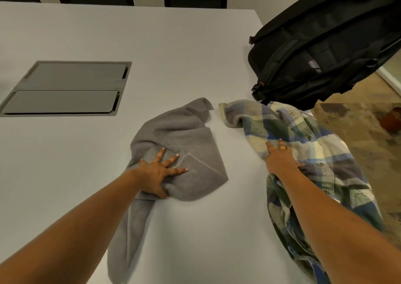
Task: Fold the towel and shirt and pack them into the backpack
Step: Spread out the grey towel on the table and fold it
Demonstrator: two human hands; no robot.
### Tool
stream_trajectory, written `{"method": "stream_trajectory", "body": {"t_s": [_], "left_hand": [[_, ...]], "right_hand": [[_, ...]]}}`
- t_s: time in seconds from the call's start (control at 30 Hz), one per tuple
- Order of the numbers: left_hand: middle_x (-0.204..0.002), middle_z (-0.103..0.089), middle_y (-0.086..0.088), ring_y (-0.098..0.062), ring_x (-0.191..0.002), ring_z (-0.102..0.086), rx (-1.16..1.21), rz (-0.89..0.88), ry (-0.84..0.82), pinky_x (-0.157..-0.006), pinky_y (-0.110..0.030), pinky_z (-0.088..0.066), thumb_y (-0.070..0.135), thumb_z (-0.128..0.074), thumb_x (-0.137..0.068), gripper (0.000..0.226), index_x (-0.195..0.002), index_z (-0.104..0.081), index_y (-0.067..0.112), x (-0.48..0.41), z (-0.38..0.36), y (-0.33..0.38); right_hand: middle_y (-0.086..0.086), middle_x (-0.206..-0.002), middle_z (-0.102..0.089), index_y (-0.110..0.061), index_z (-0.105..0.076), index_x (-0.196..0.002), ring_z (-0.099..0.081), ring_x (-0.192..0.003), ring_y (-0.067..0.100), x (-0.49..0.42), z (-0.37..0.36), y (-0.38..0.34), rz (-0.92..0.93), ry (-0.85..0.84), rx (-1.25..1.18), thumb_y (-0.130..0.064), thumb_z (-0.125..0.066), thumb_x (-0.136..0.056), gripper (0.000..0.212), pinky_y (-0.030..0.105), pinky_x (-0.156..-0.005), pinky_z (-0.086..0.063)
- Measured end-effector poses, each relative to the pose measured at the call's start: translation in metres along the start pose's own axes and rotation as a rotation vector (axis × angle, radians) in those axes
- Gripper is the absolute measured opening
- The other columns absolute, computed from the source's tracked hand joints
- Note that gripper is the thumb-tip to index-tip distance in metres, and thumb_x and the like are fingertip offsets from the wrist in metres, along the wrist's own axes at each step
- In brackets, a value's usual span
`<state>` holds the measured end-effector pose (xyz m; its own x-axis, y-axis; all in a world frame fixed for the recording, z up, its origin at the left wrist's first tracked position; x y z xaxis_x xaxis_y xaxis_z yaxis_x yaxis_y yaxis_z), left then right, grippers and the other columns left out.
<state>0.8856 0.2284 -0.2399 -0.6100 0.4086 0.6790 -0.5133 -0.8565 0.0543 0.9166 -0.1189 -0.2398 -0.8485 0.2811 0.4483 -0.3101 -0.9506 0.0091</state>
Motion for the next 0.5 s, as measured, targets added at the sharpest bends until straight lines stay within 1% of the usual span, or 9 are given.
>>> {"method": "stream_trajectory", "body": {"t_s": [0.1,0.17,0.2,0.27,0.3,0.33,0.4,0.43,0.5], "left_hand": [[-0.153,0.026,0.010,-0.032,-0.138,0.029,-0.056,-0.047,0.003,-0.103,-0.073,-0.013,0.047,-0.059,-0.082,0.089,-0.137,0.011,0.057,0.006,-0.002,-0.001],[-0.154,0.022,0.009,-0.031,-0.139,0.026,-0.055,-0.039,0.037,-0.104,-0.070,-0.009,0.046,-0.056,-0.084,0.086,-0.140,0.008,0.053,0.011,-0.005,0.005],[-0.155,0.019,0.008,-0.030,-0.140,0.025,-0.034,-0.027,0.066,-0.105,-0.069,-0.006,0.046,-0.055,-0.085,0.083,-0.142,0.005,0.050,0.013,-0.008,0.010],[-0.157,0.013,0.006,-0.026,-0.142,0.020,0.030,0.009,0.154,-0.106,-0.066,0.001,0.048,-0.052,-0.086,0.078,-0.146,-0.001,0.044,0.017,-0.014,0.019],[-0.157,0.009,0.005,-0.023,-0.143,0.016,0.065,0.026,0.203,-0.108,-0.064,0.003,0.048,-0.051,-0.087,0.077,-0.147,-0.003,0.041,0.020,-0.017,0.024],[-0.158,0.005,0.005,-0.020,-0.144,0.011,0.101,0.046,0.259,-0.109,-0.061,0.003,0.048,-0.051,-0.087,0.076,-0.147,-0.006,0.038,0.024,-0.021,0.028],[-0.157,-0.012,0.002,-0.019,-0.145,-0.006,0.186,0.111,0.431,-0.112,-0.055,-0.006,0.045,-0.056,-0.086,0.076,-0.148,-0.017,0.029,0.035,-0.031,0.034],[-0.153,-0.026,-0.003,-0.024,-0.142,-0.021,0.235,0.164,0.554,-0.110,-0.055,-0.018,0.043,-0.063,-0.081,0.076,-0.146,-0.028,0.022,0.042,-0.035,0.035],[-0.133,-0.053,-0.013,-0.034,-0.123,-0.051,0.311,0.305,0.741,-0.091,-0.057,-0.042,0.040,-0.080,-0.064,0.079,-0.132,-0.051,0.012,0.058,-0.046,0.029]], "right_hand": [[0.006,-0.158,0.006,-0.027,-0.006,-0.150,0.004,-0.144,0.033,0.011,0.004,0.002,-0.117,0.000,-0.056,-0.023,-0.039,-0.098,0.062,0.072,-0.102,-0.014],[0.011,-0.155,-0.011,-0.020,-0.020,-0.147,-0.007,-0.142,0.036,0.022,0.008,-0.009,-0.141,0.057,-0.020,-0.024,-0.039,-0.097,0.053,0.070,-0.103,-0.014],[0.013,-0.151,-0.022,-0.017,-0.030,-0.142,-0.015,-0.139,0.036,0.028,0.008,-0.017,-0.102,0.137,-0.001,-0.024,-0.040,-0.097,0.047,0.067,-0.105,-0.017],[0.009,-0.146,-0.035,-0.015,-0.043,-0.134,-0.027,-0.136,0.028,0.043,0.005,-0.044,0.121,0.311,-0.083,-0.024,-0.044,-0.096,0.039,0.053,-0.109,-0.022],[0.007,-0.145,-0.038,-0.014,-0.046,-0.133,-0.031,-0.135,0.024,0.054,0.001,-0.062,0.274,0.330,-0.212,-0.022,-0.047,-0.095,0.039,0.044,-0.110,-0.024],[0.008,-0.144,-0.040,-0.012,-0.048,-0.133,-0.035,-0.133,0.023,0.067,-0.006,-0.081,0.413,0.283,-0.349,-0.020,-0.051,-0.094,0.040,0.035,-0.108,-0.025],[0.011,-0.143,-0.040,-0.008,-0.044,-0.136,-0.037,-0.132,0.026,0.091,-0.023,-0.116,0.564,0.115,-0.501,-0.020,-0.058,-0.091,0.048,0.027,-0.107,-0.027],[0.012,-0.145,-0.037,-0.010,-0.039,-0.139,-0.035,-0.133,0.027,0.099,-0.033,-0.130,0.585,0.059,-0.491,-0.024,-0.060,-0.090,0.055,0.029,-0.108,-0.027],[0.012,-0.148,-0.030,-0.015,-0.029,-0.144,-0.031,-0.134,0.029,0.111,-0.053,-0.148,0.544,0.035,-0.381,-0.030,-0.062,-0.088,0.067,0.037,-0.111,-0.028]]}}
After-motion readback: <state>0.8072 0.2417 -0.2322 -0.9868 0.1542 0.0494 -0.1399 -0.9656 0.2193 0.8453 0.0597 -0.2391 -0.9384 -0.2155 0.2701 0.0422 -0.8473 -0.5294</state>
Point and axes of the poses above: each hand's wrist, its own x-axis away from the middle knuckle, its own z-axis out of the back of the hand, y = z × x, the point moved 4 cm from there along -x, towards the middle knuckle
